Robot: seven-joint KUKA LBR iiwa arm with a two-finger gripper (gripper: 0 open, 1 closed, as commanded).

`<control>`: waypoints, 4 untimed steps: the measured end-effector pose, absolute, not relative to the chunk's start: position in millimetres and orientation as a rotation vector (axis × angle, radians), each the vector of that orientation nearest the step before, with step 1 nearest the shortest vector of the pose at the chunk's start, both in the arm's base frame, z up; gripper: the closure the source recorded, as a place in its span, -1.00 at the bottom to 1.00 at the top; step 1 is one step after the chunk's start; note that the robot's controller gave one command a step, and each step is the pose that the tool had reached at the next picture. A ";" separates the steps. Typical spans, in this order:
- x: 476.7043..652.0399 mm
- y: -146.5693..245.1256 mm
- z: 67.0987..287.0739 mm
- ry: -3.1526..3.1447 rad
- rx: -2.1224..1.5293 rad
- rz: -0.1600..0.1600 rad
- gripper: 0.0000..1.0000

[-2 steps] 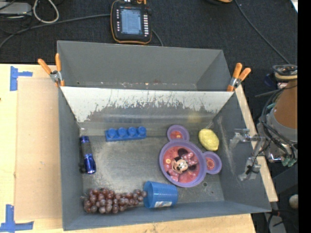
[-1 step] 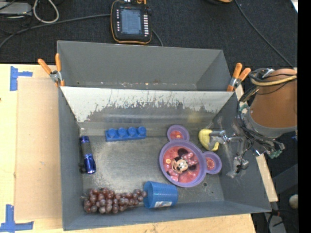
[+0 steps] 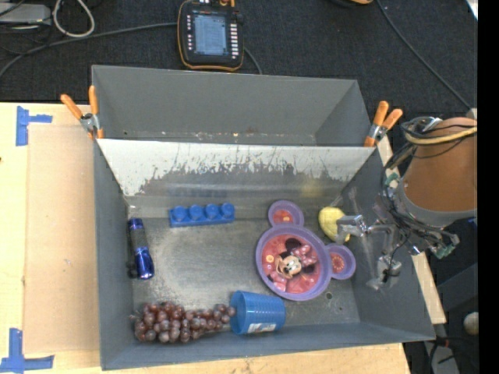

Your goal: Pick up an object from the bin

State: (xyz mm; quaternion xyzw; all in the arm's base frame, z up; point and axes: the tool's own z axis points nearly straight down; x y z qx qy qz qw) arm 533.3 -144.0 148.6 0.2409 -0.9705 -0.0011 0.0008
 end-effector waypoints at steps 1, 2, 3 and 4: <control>553.6 -155.3 132.2 -2.969 1.021 -0.009 -1.00; 551.7 -142.3 70.6 -2.927 1.156 -0.024 -1.00; 550.6 -149.0 70.0 -2.873 1.280 -0.012 1.00; 550.6 -148.8 70.0 -2.862 1.306 -0.014 1.00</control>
Offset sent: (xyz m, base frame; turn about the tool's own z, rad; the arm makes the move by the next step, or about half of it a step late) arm 0.0165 -0.0062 -0.0786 -0.2694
